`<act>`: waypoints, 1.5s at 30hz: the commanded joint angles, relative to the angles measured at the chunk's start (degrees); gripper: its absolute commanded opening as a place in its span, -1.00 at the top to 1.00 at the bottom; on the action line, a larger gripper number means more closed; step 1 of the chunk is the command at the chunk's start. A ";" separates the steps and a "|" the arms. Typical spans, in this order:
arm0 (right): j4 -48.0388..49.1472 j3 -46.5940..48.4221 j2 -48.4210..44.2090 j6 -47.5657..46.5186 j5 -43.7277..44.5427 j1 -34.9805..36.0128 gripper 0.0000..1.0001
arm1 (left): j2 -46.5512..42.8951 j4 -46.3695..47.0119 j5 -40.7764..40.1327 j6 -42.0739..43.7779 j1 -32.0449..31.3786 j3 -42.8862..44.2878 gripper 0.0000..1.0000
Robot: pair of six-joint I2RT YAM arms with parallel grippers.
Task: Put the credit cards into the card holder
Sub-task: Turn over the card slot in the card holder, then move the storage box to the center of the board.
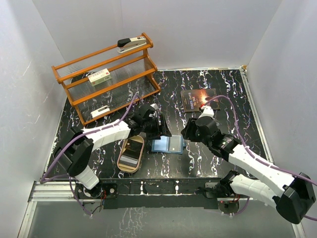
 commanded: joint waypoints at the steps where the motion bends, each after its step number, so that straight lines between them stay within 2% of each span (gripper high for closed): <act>1: 3.40 2.29 0.98 -2.46 -4.60 0.24 0.14 | -6.36 -8.95 -8.67 2.42 0.78 2.27 -0.35; 7: 7.97 2.33 3.03 -2.40 -11.03 0.44 0.09 | -10.03 -15.62 -13.96 -0.98 4.23 1.05 -0.36; 13: 10.75 3.04 7.73 0.00 -13.46 2.33 0.03 | -15.55 -20.70 -20.40 -6.40 5.61 -3.18 -0.36; 21: 13.86 7.90 15.56 -1.17 -12.03 11.99 -0.09 | -22.20 -38.04 -29.28 -16.46 11.11 -6.77 -0.38; 27: 15.82 14.53 23.19 -5.28 -12.25 19.41 -0.25 | -27.87 -51.99 -30.89 -24.24 15.76 -7.76 -0.35; 32: 17.31 19.87 29.66 -7.95 -14.10 21.46 -0.37 | -32.40 -62.77 -35.61 -28.57 16.82 -6.11 -0.34; 35: 16.78 23.42 34.71 -9.93 -16.27 21.77 -0.43 | -35.43 -66.81 -34.71 -32.94 16.83 -7.33 -0.31; 38: 13.80 28.52 39.89 -10.66 -15.30 22.00 -0.43 | -37.99 -68.82 -30.46 -37.28 16.79 -10.62 -0.29; 45: 9.68 37.02 50.51 -13.15 -12.02 22.13 -0.35 | -41.00 -66.06 -24.75 -40.09 16.83 -16.90 -0.27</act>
